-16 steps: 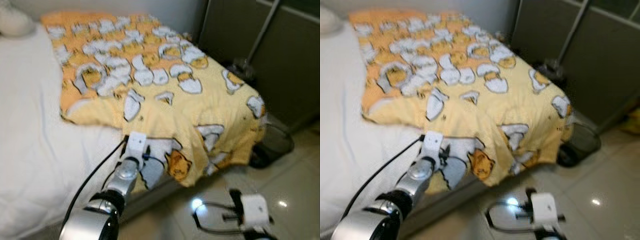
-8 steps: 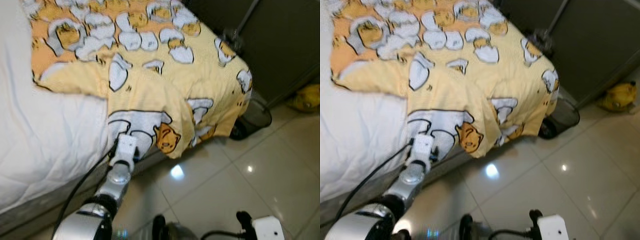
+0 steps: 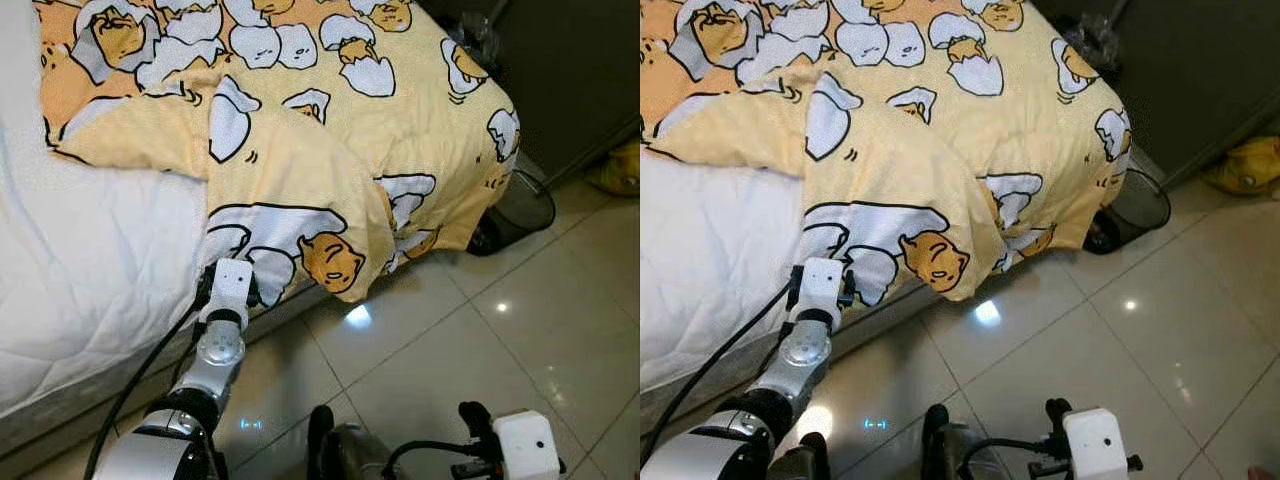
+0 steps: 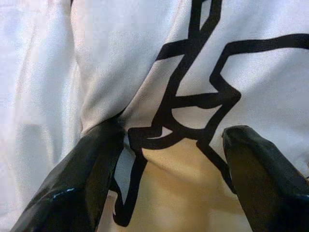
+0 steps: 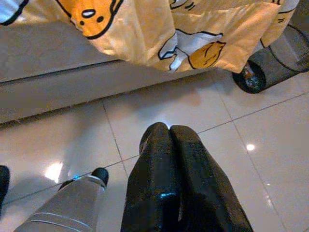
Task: Clean up the room
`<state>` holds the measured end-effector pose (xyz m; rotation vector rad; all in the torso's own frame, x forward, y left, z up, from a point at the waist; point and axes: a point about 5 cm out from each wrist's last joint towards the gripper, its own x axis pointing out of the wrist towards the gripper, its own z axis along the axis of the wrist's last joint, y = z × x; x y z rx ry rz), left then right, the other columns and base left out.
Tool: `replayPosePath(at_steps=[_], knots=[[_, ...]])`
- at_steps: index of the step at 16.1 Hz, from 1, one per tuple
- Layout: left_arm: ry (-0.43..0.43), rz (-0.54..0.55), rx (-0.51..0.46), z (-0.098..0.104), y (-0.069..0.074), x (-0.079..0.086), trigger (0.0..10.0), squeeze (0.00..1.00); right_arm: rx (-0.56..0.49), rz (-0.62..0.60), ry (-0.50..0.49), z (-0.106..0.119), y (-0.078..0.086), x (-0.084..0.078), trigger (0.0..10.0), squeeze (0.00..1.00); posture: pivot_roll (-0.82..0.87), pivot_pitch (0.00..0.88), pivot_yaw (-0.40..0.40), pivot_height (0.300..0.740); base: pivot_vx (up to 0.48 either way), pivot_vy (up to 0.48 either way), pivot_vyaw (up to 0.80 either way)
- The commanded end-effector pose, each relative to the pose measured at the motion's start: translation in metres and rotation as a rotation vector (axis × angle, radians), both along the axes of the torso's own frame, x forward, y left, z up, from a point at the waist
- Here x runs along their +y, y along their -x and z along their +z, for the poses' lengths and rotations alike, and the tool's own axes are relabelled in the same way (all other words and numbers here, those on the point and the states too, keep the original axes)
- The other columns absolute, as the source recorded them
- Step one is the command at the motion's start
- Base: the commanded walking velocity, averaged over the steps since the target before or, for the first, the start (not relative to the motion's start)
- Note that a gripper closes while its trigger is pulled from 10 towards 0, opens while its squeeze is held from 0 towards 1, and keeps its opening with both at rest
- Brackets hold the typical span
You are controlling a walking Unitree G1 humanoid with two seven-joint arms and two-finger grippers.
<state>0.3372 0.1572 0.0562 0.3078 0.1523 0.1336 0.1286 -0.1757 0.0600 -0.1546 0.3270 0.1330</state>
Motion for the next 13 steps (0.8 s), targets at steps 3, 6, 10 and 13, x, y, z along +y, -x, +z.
replayPosePath(at_steps=[3,6,10,13], knots=[[-0.041,-0.014,0.13,-0.013,0.003,-0.005,0.0,0.0,0.037,-0.012,0.006,-0.004,0.001,-0.004,10.0,0.0,-0.19,0.374,-0.171,0.74,0.0,0.0,0.0],[-0.001,-0.043,0.177,-0.01,-0.003,-0.012,0.0,0.0,0.041,-0.018,0.003,-0.004,0.001,-0.003,10.0,0.0,-0.2,0.383,-0.169,0.74,0.0,0.0,0.0],[-0.056,-0.068,0.238,-0.014,-0.003,-0.014,0.0,0.0,0.049,-0.026,-0.001,-0.005,0.002,-0.001,10.0,0.0,-0.21,0.391,-0.162,0.74,0.0,0.0,0.0],[-0.099,-0.091,0.253,-0.016,-0.001,-0.011,0.0,0.0,0.058,-0.032,0.005,-0.006,0.003,-0.005,10.0,0.0,-0.21,0.39,-0.163,0.74,0.0,0.0,0.0]])
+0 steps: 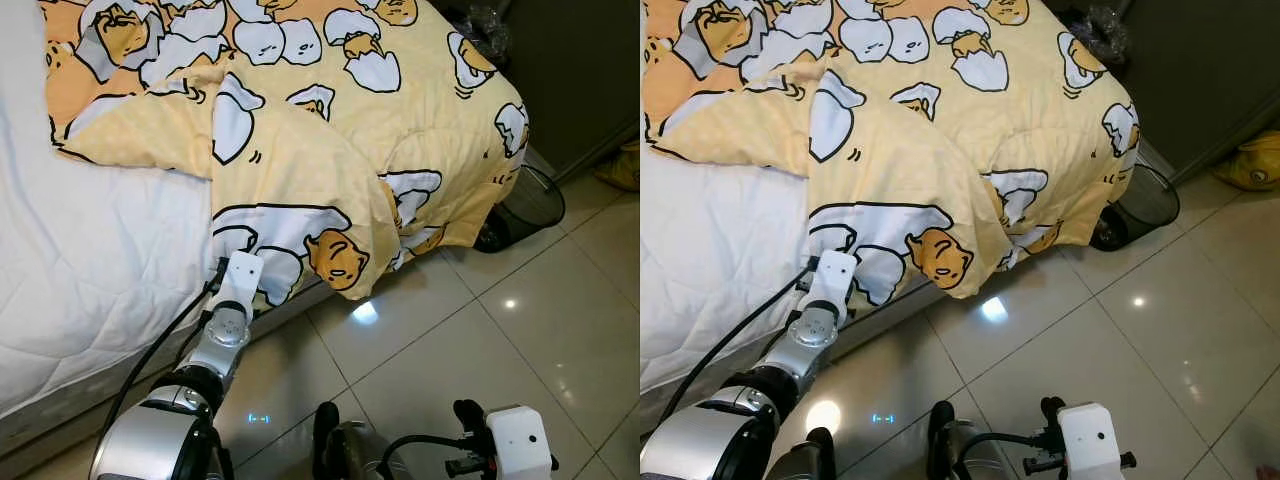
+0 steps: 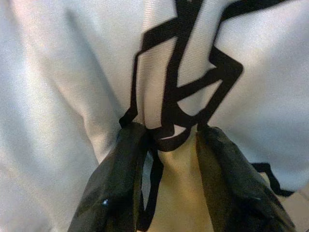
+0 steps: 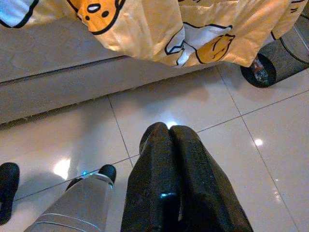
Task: Clean up the room
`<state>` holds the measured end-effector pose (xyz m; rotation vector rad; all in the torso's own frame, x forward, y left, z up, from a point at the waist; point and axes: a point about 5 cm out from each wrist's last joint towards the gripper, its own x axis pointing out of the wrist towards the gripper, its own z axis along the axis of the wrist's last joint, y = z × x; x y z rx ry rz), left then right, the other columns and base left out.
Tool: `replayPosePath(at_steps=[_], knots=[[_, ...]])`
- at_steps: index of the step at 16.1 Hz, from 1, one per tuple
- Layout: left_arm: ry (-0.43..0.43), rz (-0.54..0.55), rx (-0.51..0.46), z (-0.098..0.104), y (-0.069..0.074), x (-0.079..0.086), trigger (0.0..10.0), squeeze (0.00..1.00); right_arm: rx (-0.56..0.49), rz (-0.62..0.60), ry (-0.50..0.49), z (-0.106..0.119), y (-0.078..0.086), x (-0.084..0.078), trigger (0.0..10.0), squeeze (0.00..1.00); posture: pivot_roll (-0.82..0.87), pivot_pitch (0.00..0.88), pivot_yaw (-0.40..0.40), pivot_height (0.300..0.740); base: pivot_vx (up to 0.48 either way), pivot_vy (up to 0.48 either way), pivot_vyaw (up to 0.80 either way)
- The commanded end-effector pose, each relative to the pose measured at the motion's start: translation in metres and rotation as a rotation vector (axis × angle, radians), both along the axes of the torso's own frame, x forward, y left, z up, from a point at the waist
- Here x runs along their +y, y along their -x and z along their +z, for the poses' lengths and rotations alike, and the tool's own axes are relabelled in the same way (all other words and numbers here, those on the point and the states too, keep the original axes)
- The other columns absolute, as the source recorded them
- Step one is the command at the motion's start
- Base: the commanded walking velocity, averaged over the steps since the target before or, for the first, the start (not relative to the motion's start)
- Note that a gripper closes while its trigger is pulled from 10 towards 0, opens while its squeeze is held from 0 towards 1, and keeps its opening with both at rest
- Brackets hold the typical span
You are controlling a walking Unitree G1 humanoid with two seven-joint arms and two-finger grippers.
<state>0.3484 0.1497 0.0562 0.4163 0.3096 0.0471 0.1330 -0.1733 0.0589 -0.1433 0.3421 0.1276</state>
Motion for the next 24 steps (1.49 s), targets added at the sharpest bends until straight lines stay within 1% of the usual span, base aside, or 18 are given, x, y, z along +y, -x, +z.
replayPosePath(at_steps=[1,3,4,10,12,13,14,16,17,18,19,20,22,23,24], knots=[[-0.035,-0.037,0.086,-0.017,0.011,-0.002,0.0,0.0,0.043,-0.025,0.016,-0.005,0.006,-0.008,10.0,0.0,-0.22,0.39,-0.165,0.74,0.0,0.0,0.0],[-0.09,-0.068,0.106,-0.02,0.013,0.0,0.0,0.0,0.042,-0.025,0.021,-0.004,0.005,-0.01,10.0,0.0,-0.22,0.389,-0.172,0.74,0.0,0.0,0.0],[-0.103,-0.077,0.109,-0.021,0.014,0.0,0.0,0.0,0.043,-0.024,0.027,-0.004,0.004,-0.011,10.0,0.0,-0.22,0.383,-0.174,0.74,0.0,0.0,0.0],[-0.246,-0.17,0.123,-0.026,0.018,0.0,0.0,0.0,0.034,-0.021,0.052,-0.003,-0.003,-0.018,10.0,0.0,-0.22,0.347,-0.177,0.74,0.0,0.0,0.0],[-0.283,-0.231,0.133,-0.028,0.019,-0.003,0.0,0.0,0.03,-0.019,0.054,-0.003,-0.004,-0.018,10.0,0.0,-0.2,0.341,-0.176,0.74,0.0,0.0,0.0],[-0.277,-0.259,0.133,-0.028,0.02,-0.007,0.0,0.0,0.032,-0.019,0.052,-0.003,-0.004,-0.019,10.0,0.0,-0.19,0.339,-0.177,0.74,0.0,0.0,0.0],[-0.25,-0.285,0.146,-0.031,0.022,-0.01,0.0,0.0,0.036,-0.012,0.051,-0.005,-0.004,-0.017,10.0,0.0,-0.19,0.339,-0.174,0.74,0.0,0.0,0.0],[-0.24,-0.315,0.185,-0.04,0.03,-0.011,0.0,0.0,0.036,-0.01,0.05,-0.006,-0.006,-0.016,10.0,0.0,-0.18,0.338,-0.168,0.74,0.0,0.0,0.0],[-0.236,-0.356,0.249,-0.057,0.046,-0.012,0.0,0.0,0.033,-0.011,0.049,-0.007,-0.008,-0.015,10.0,0.0,-0.18,0.337,-0.164,0.74,0.0,0.0,0.0],[-0.24,-0.378,0.28,-0.065,0.055,-0.012,0.0,0.0,0.032,-0.01,0.049,-0.007,-0.008,-0.014,10.0,0.0,-0.18,0.337,-0.159,0.74,0.0,0.0,0.0],[-0.264,-0.425,0.344,-0.083,0.075,-0.01,0.0,0.0,0.033,-0.007,0.049,-0.008,-0.008,-0.012,10.0,0.0,-0.17,0.335,-0.154,0.74,0.0,0.0,0.0],[-0.27,-0.431,0.355,-0.086,0.079,-0.009,0.0,0.0,0.034,-0.006,0.05,-0.009,-0.008,-0.012,10.0,0.0,-0.17,0.335,-0.154,0.74,0.0,0.0,0.0],[-0.28,-0.443,0.452,-0.111,0.114,0.007,0.0,0.0,0.034,-0.008,0.049,-0.011,-0.008,-0.013,10.0,0.0,-0.16,0.333,-0.143,0.74,0.0,0.0,0.0],[-0.282,-0.446,0.466,-0.114,0.12,0.009,0.0,0.0,0.035,-0.009,0.049,-0.011,-0.009,-0.013,10.0,0.0,-0.16,0.333,-0.143,0.74,0.0,0.0,0.0],[-0.268,-0.452,0.509,-0.122,0.133,0.012,0.0,0.0,0.037,-0.005,0.048,-0.013,-0.009,-0.012,10.0,0.0,-0.15,0.329,-0.138,0.74,0.0,0.0,0.0]])
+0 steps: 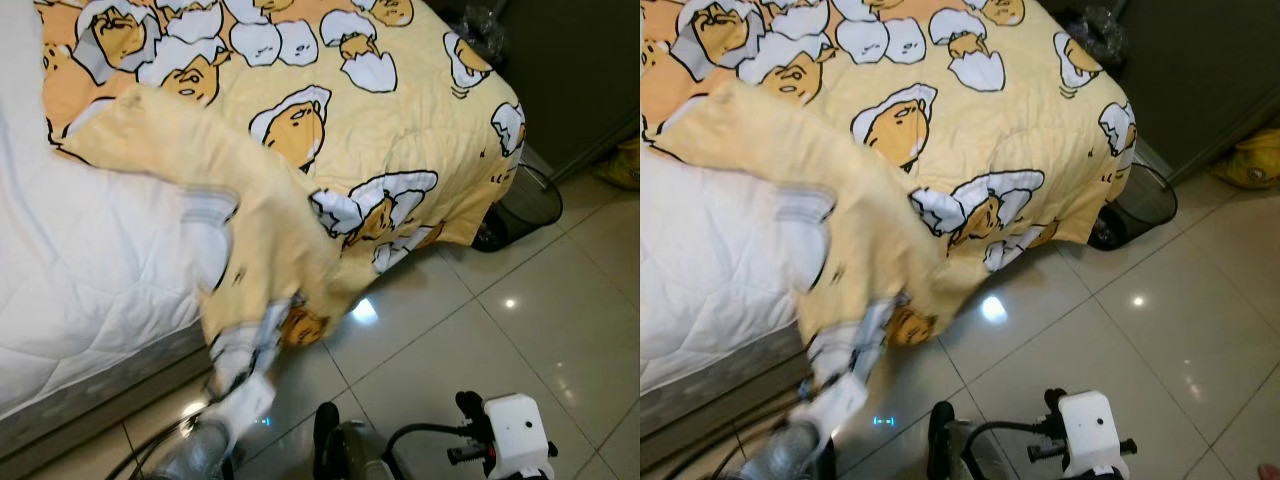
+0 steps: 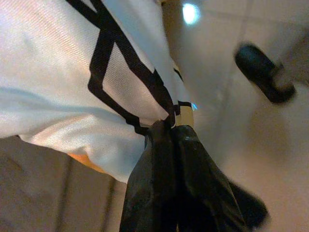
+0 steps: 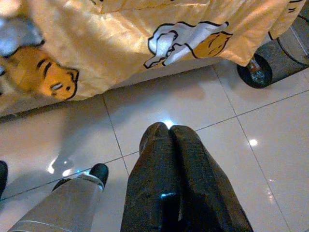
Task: Clean up the room
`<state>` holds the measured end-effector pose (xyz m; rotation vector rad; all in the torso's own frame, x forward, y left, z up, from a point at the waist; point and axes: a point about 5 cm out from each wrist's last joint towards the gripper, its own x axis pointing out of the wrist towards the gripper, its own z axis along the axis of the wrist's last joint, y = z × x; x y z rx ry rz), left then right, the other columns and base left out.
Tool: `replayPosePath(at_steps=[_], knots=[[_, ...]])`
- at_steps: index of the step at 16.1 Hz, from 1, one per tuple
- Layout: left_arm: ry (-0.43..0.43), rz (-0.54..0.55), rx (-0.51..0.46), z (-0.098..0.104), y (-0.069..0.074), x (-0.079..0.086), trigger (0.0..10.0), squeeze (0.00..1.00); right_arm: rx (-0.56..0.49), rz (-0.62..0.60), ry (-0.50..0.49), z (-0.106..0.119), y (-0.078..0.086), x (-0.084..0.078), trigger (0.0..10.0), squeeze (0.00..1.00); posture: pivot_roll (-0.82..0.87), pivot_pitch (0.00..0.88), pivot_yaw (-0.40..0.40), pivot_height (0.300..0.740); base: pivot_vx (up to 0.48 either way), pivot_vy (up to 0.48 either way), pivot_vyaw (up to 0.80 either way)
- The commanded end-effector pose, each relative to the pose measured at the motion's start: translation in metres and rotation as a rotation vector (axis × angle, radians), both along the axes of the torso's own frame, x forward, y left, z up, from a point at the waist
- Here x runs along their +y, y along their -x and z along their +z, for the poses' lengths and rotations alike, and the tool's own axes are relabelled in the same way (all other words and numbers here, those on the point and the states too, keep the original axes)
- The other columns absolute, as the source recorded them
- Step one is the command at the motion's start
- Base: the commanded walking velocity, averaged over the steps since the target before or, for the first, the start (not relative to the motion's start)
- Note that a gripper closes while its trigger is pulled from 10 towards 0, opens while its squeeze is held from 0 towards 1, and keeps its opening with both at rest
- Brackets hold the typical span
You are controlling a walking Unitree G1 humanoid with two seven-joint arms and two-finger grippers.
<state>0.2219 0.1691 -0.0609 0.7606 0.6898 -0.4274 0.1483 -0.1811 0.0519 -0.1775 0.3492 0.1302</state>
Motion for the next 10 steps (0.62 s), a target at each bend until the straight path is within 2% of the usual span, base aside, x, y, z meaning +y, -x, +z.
replayPosePath(at_steps=[1,2,3,4,5,7,9,10], knots=[[0.031,-0.017,0.074,-0.011,0.018,-0.007,0.0,0.0,0.034,-0.009,0.013,-0.007,0.005,-0.003,10.0,0.0,-0.14,0.324,-0.137,0.74,0.0,0.0,0.0],[0.071,0.009,0.115,-0.017,0.029,-0.01,0.0,0.0,0.035,-0.004,0.011,-0.008,0.003,-0.001,10.0,0.0,-0.14,0.321,-0.137,0.74,0.0,0.0,0.0],[0.117,0.049,0.12,-0.019,0.032,-0.015,0.0,0.0,0.034,0.001,0.011,-0.009,0.002,0.0,10.0,0.0,-0.13,0.317,-0.135,0.74,0.0,0.0,0.0],[0.132,0.072,0.105,-0.018,0.031,-0.018,2.9,0.0,0.032,0.003,0.01,-0.009,0.001,0.0,10.0,0.0,-0.13,0.315,-0.135,0.74,0.0,0.0,0.0],[0.144,0.103,0.07,-0.015,0.026,-0.021,10.0,0.0,0.028,0.006,0.01,-0.009,-0.001,0.0,10.0,0.0,-0.13,0.312,-0.135,0.74,0.0,0.0,0.0],[0.187,0.128,0.033,-0.01,0.018,-0.028,10.0,0.0,0.022,0.007,0.011,-0.01,-0.006,0.0,10.0,0.0,-0.13,0.303,-0.132,0.74,0.0,0.0,0.0],[0.225,0.144,0.03,-0.01,0.018,-0.029,10.0,0.0,0.022,0.011,0.011,-0.011,-0.007,0.0,10.0,0.0,-0.13,0.3,-0.131,0.74,0.0,0.0,0.0],[0.244,0.163,0.036,-0.011,0.021,-0.028,10.0,0.0,0.024,0.01,0.01,-0.011,-0.007,0.0,10.0,0.0,-0.13,0.299,-0.13,0.74,-0.341,0.0,0.0]])
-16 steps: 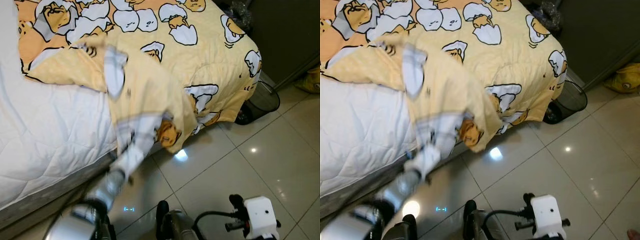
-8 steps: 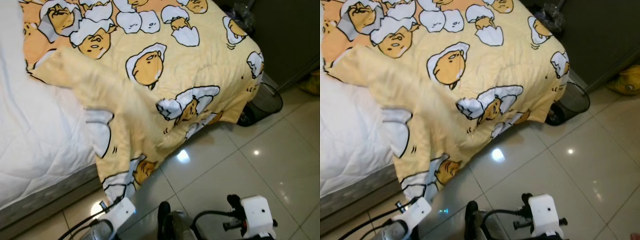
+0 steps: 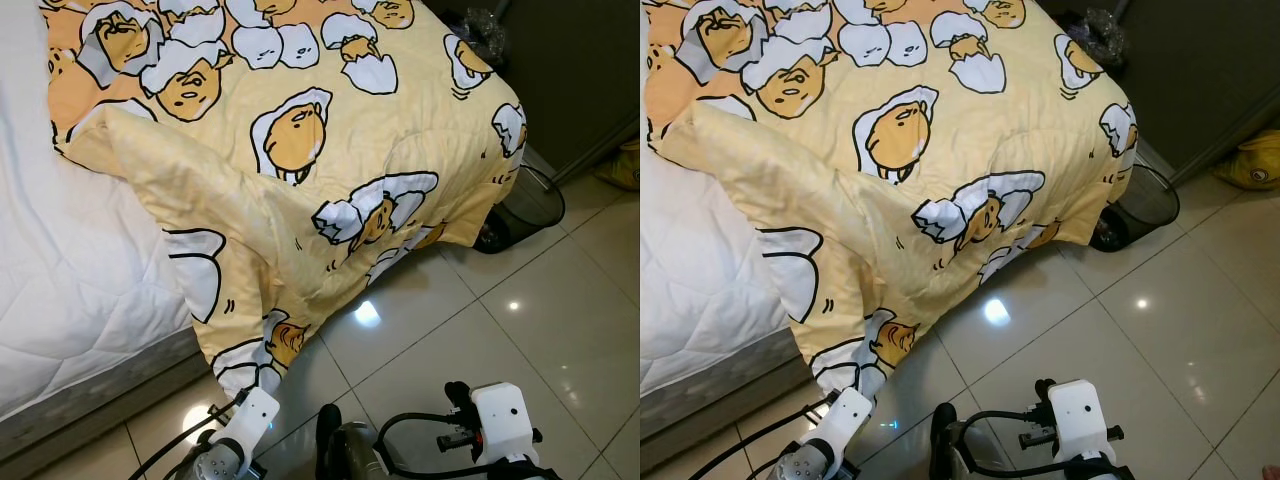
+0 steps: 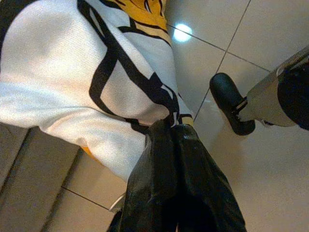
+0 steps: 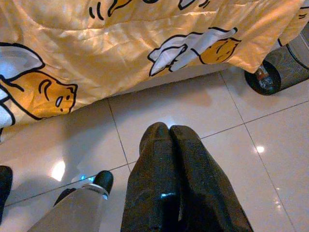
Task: Clean up the room
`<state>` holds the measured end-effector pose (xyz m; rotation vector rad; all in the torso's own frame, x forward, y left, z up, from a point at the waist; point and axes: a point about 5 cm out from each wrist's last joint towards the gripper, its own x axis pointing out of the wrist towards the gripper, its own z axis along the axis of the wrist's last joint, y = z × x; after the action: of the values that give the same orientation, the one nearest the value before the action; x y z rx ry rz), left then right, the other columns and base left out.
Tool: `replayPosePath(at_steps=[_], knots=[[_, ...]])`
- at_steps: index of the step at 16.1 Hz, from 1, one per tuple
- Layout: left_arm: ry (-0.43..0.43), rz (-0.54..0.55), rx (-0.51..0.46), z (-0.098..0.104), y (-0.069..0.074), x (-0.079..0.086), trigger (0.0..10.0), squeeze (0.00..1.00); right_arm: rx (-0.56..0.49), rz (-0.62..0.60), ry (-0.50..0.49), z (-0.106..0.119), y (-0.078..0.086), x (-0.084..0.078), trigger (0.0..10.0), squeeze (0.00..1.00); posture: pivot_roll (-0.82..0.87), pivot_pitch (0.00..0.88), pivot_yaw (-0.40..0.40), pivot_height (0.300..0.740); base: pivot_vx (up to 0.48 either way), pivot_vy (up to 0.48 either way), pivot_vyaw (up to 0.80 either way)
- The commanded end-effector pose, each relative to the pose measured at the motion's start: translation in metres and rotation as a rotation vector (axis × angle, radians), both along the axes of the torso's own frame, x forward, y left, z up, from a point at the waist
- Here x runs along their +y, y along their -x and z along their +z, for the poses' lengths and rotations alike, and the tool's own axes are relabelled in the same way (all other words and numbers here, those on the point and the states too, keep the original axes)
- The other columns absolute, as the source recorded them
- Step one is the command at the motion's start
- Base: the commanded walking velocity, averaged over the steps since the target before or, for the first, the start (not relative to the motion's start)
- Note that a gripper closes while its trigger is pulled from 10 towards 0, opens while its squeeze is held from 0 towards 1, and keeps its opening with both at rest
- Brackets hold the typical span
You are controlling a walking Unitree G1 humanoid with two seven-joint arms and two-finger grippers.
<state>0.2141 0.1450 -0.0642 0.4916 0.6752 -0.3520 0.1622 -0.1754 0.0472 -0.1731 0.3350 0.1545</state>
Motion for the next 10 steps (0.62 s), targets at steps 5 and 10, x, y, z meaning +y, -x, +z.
replayPosePath(at_steps=[5,10], knots=[[0.041,0.002,0.073,-0.012,0.022,-0.006,10.0,0.0,0.039,-0.009,0.017,-0.009,0.007,-0.004,10.0,0.0,-0.12,0.3,-0.126,0.74,-0.417,0.0,0.0],[0.211,-0.213,0.25,-0.019,0.046,-0.068,10.0,0.0,0.049,0.002,0.016,-0.012,0.006,-0.004,10.0,0.0,-0.12,0.296,-0.127,0.74,-0.083,0.0,0.0]])
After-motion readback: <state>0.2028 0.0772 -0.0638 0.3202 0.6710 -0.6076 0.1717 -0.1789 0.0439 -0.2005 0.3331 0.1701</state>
